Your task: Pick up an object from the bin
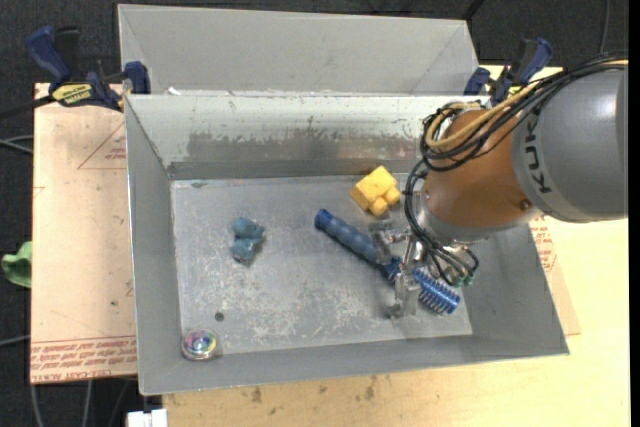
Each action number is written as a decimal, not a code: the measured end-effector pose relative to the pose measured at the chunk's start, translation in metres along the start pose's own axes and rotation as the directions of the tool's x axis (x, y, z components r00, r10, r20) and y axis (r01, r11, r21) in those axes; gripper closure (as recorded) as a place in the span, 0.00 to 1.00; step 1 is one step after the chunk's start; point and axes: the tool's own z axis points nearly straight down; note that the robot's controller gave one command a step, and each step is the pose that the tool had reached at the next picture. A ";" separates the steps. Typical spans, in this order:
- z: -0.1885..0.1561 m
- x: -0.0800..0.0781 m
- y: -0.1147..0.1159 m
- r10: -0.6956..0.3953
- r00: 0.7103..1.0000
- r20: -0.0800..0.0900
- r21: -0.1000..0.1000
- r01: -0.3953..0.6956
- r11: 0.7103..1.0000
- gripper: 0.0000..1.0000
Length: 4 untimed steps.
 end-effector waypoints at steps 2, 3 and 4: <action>0.000 0.000 0.000 -0.001 1.000 0.000 0.000 0.001 1.000 0.00; -0.003 -0.004 0.001 -0.001 1.000 0.015 0.000 0.001 1.000 1.00; 0.000 0.000 0.000 -0.001 1.000 0.000 0.000 0.001 1.000 0.00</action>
Offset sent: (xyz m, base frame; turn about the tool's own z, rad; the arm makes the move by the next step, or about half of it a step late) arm 0.0000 0.0000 0.0000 0.0000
